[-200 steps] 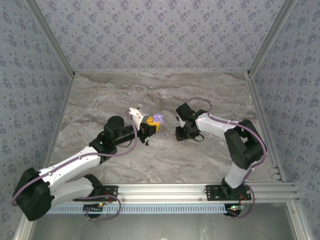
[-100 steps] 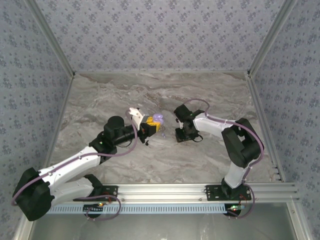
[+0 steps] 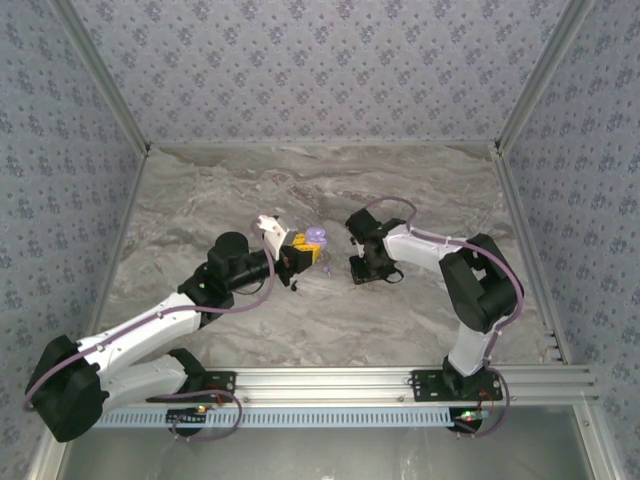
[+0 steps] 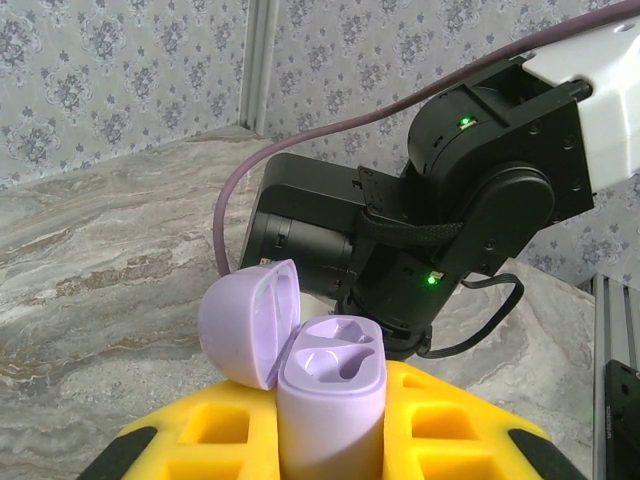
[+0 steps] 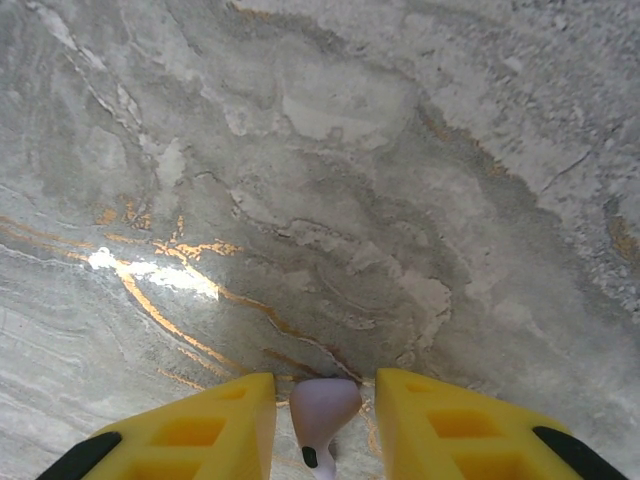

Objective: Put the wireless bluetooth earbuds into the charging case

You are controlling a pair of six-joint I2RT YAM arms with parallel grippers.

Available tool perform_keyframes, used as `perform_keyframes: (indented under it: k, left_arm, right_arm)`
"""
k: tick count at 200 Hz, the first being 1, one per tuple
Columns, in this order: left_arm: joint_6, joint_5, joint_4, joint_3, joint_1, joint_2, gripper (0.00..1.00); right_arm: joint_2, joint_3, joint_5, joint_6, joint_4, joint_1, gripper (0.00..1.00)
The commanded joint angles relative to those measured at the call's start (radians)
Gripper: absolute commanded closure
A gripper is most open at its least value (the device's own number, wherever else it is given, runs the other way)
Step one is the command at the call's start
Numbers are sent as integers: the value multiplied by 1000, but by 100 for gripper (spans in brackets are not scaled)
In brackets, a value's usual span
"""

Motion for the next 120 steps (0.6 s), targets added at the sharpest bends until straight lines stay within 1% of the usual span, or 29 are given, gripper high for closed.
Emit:
perform_keyframes:
  k: [1, 78, 120]
  left_arm:
    - [8, -5, 19, 4, -7, -11, 86]
    - [8, -7, 21, -1, -7, -13, 86]
    - [7, -6, 22, -4, -8, -16, 86]
  right_arm:
    - [30, 25, 29, 20, -27, 14, 68]
    - [71, 31, 81, 58, -32, 48, 68]
    - [92, 33, 87, 82, -21, 65, 73]
